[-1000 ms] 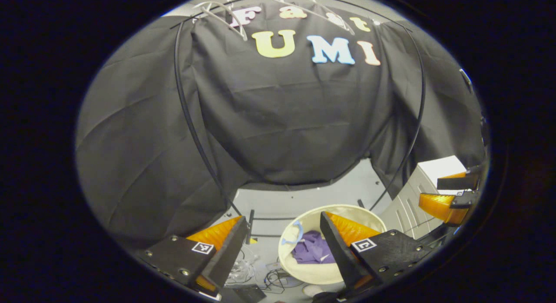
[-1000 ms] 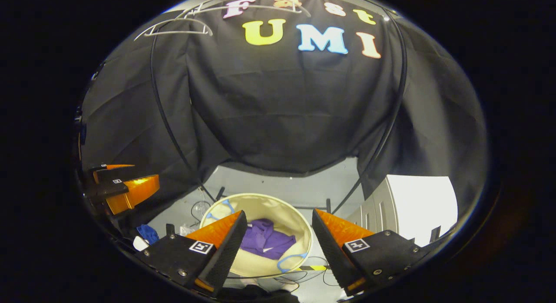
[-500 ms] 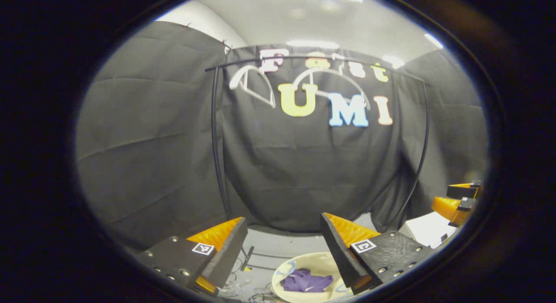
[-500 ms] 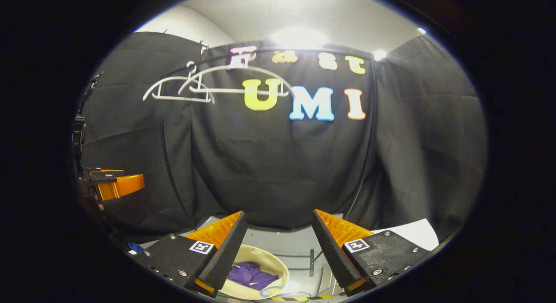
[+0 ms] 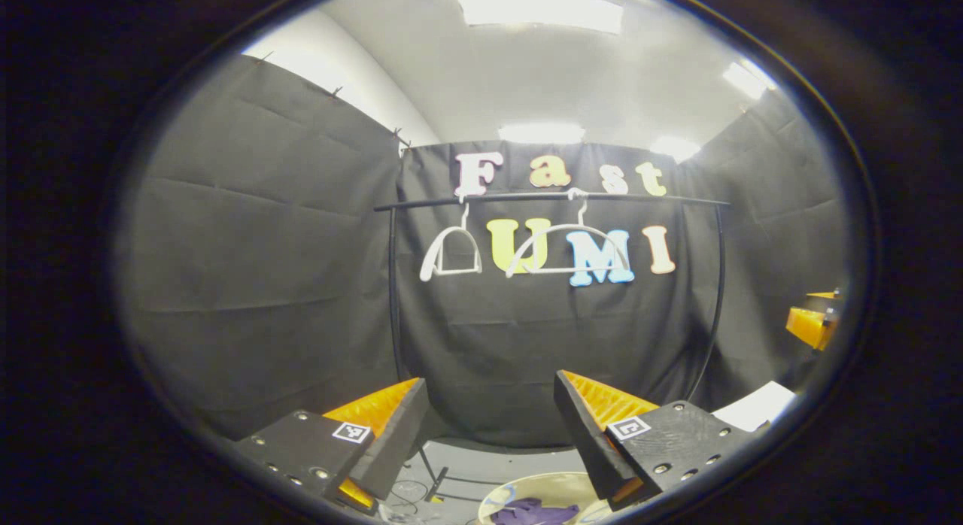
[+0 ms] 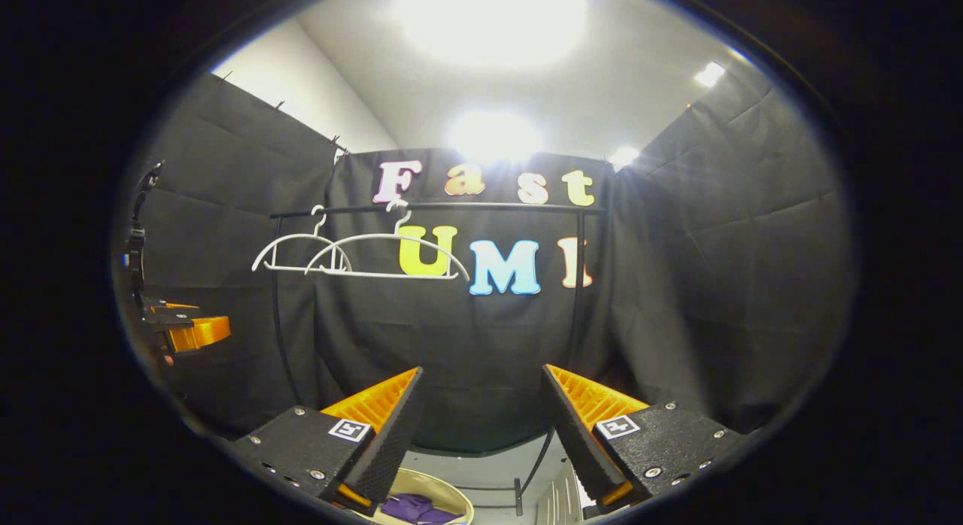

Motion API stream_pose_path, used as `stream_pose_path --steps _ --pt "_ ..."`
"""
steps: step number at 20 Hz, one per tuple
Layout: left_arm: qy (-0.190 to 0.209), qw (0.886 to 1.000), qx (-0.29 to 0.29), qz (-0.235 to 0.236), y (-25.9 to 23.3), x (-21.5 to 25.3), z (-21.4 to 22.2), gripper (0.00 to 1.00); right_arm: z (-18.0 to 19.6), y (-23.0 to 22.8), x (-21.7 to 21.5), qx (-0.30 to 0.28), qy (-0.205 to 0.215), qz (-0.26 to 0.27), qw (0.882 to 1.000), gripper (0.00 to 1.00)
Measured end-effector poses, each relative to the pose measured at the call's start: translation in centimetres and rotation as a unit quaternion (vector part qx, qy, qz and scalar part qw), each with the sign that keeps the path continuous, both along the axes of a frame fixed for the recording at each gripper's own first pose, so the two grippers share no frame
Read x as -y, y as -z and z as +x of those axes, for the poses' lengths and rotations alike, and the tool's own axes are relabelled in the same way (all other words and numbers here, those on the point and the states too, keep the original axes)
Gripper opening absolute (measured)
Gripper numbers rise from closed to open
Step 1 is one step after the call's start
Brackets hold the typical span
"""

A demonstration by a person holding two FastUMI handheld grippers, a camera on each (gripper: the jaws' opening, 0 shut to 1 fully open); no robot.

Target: Grasp the clothes on the hanger with both hands and then place them into the laundry hamper below.

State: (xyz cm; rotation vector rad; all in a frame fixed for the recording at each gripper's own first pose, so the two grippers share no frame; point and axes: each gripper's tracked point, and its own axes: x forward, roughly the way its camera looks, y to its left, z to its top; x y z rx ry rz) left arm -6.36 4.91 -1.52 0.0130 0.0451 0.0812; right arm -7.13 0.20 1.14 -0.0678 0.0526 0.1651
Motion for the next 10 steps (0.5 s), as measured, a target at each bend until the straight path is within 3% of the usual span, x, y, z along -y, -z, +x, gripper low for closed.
stream_pose_path --steps 4,10 --pt "-0.022 0.999 0.026 0.019 -2.2 -2.3 -1.6 1.0 -1.2 -0.3 2.6 0.001 0.035 0.022 0.999 0.93" --pt "-0.013 0.998 0.051 0.032 -4.4 -1.4 -3.1 1.0 -1.6 0.2 4.8 -0.004 0.061 0.029 0.998 0.92"
